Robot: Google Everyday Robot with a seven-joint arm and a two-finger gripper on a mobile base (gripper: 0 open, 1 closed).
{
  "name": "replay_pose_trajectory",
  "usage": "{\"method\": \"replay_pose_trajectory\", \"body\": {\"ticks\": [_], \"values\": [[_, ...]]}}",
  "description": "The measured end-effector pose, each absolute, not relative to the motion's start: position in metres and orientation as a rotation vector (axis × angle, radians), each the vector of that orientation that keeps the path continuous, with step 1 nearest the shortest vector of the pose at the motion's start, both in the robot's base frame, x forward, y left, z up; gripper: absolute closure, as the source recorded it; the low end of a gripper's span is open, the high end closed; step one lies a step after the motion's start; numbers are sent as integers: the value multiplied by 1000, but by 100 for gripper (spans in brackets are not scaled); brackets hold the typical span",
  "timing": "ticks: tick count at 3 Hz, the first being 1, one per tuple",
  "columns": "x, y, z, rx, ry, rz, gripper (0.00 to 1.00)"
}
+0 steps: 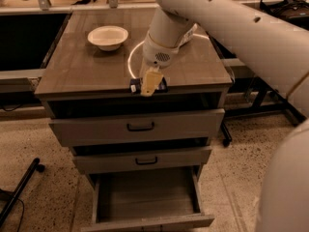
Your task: Place rxbar blueberry into bottom drawer
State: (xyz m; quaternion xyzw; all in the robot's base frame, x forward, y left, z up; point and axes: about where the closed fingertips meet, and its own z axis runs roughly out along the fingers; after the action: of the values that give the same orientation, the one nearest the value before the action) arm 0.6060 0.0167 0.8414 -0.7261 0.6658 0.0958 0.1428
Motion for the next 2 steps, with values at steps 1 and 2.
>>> {"method": "replay_pose_trajectory", "body": {"ticks": [1, 2], "values": [[587, 12, 831, -2037, 1935, 333, 100], [569, 12, 818, -1954, 1931, 377, 100]]}}
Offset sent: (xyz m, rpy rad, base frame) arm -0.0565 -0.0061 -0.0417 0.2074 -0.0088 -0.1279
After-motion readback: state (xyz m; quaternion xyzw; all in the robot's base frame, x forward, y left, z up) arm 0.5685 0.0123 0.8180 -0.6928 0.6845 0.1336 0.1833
